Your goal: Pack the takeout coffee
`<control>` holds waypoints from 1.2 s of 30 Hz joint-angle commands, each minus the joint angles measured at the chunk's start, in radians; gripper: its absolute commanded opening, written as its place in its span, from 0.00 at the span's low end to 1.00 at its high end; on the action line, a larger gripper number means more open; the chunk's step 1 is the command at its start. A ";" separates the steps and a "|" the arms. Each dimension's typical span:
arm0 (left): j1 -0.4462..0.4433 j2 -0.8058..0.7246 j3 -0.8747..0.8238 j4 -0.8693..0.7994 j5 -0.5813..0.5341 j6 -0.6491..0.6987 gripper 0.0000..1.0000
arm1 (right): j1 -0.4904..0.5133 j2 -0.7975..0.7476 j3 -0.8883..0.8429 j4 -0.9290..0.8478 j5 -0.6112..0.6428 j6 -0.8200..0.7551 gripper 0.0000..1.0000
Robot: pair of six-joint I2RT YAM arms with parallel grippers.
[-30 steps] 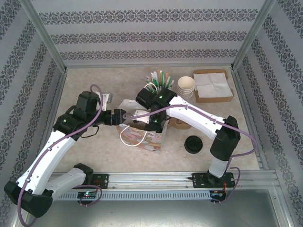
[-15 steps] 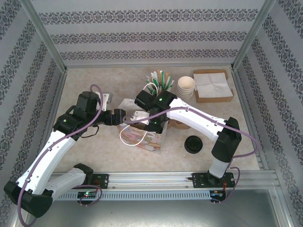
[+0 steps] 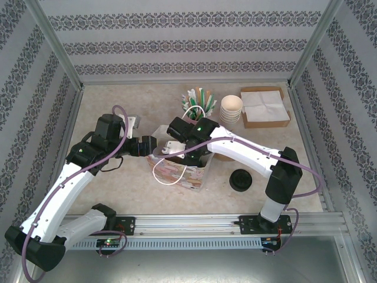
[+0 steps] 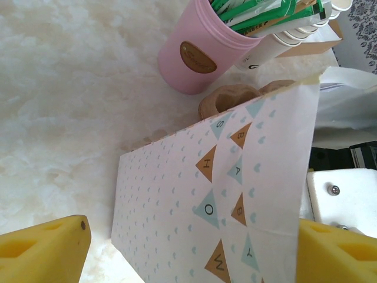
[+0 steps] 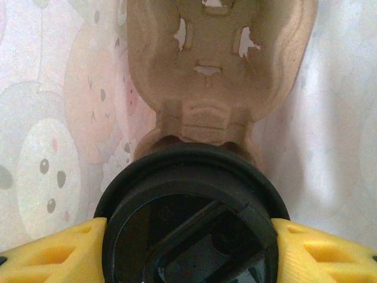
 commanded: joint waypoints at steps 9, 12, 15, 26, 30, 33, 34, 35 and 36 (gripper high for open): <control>-0.011 0.006 0.019 -0.026 -0.017 -0.009 0.85 | 0.009 -0.085 -0.088 0.113 -0.080 0.060 0.58; -0.011 0.005 0.018 -0.026 -0.021 -0.007 0.84 | 0.010 -0.107 -0.101 0.132 -0.077 0.065 0.58; -0.011 0.006 0.017 -0.027 -0.023 -0.011 0.84 | 0.009 -0.128 -0.124 0.161 -0.074 0.074 0.58; -0.011 0.000 0.010 -0.030 -0.038 -0.015 0.81 | 0.009 -0.136 -0.206 0.194 -0.066 0.109 0.57; -0.012 0.001 0.008 -0.034 -0.043 -0.017 0.81 | 0.012 -0.101 -0.213 0.155 -0.033 0.107 0.57; -0.012 0.000 0.007 -0.035 -0.048 -0.016 0.81 | 0.019 -0.073 -0.217 0.127 0.004 0.102 0.56; -0.012 0.000 0.006 -0.035 -0.048 -0.017 0.81 | 0.020 -0.066 -0.219 0.122 0.008 0.102 0.56; -0.011 0.000 0.005 -0.036 -0.050 -0.017 0.80 | 0.021 -0.062 -0.224 0.121 0.008 0.103 0.56; -0.011 0.000 0.006 -0.036 -0.051 -0.017 0.80 | 0.022 -0.059 -0.230 0.123 0.008 0.102 0.56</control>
